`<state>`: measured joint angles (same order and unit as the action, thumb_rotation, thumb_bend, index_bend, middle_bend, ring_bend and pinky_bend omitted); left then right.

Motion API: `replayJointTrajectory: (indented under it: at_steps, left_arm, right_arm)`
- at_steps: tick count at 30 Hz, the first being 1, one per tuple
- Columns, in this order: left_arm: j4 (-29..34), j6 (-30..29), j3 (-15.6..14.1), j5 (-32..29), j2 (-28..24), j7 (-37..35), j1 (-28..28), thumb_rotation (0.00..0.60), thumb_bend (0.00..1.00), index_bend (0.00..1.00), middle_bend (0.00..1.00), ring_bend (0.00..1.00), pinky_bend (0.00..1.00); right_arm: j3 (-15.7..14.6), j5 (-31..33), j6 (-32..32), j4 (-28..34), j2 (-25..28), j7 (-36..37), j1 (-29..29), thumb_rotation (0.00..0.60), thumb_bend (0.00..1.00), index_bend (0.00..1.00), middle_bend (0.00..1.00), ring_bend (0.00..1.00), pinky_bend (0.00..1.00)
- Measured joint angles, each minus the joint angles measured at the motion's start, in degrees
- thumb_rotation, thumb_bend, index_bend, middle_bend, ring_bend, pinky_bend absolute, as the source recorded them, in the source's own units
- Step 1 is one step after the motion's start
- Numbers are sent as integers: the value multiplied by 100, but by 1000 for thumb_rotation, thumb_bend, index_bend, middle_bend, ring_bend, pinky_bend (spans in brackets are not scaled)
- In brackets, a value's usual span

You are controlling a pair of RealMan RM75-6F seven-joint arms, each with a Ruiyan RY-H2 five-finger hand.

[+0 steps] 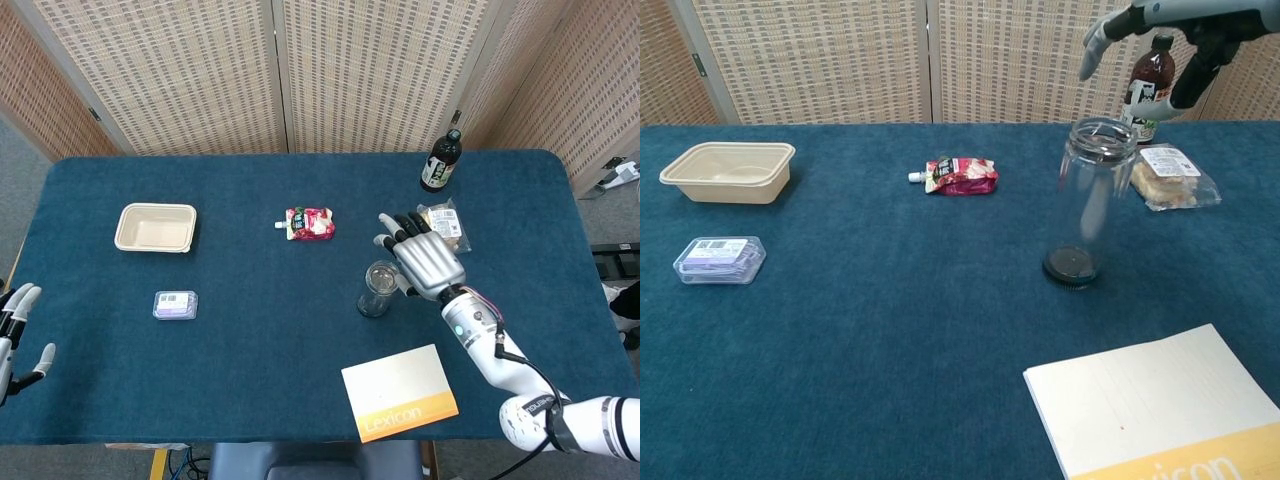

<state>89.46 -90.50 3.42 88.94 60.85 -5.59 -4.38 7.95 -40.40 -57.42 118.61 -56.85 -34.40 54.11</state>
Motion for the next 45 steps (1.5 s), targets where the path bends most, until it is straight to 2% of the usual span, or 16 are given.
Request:
replayJointTrajectory:
  at_steps: [6, 11, 17, 32, 45]
  left_arm:
    - [-5, 53, 6, -25, 40, 121, -25, 600, 376, 0, 52, 0, 0]
    - [14, 94, 10, -49, 79, 242, -44, 600, 376, 0, 52, 0, 0]
    - [30, 108, 12, -63, 91, 283, -49, 600, 375, 0, 52, 0, 0]
    - [37, 24, -1, -1, 34, 94, -12, 600, 375, 0, 52, 0, 0]
    - [31, -15, 0, 16, 19, 42, 6, 600, 375, 0, 52, 0, 0]
  right_arm:
    - [-6, -606, -20, 268, 406, 507, -337, 600, 402, 221, 0, 0, 0]
    - [-237, -1091, 118, 473, 717, 630, -616, 600, 393, 221, 0, 0, 0]
    - [-415, -1408, 204, 630, 809, 609, -779, 600, 386, 221, 0, 0, 0]
    - [-466, -1072, 436, 487, 406, 258, -551, 600, 386, 221, 0, 0, 0]
    - [-566, -862, 409, 462, 266, 47, -436, 600, 386, 221, 0, 0, 0]
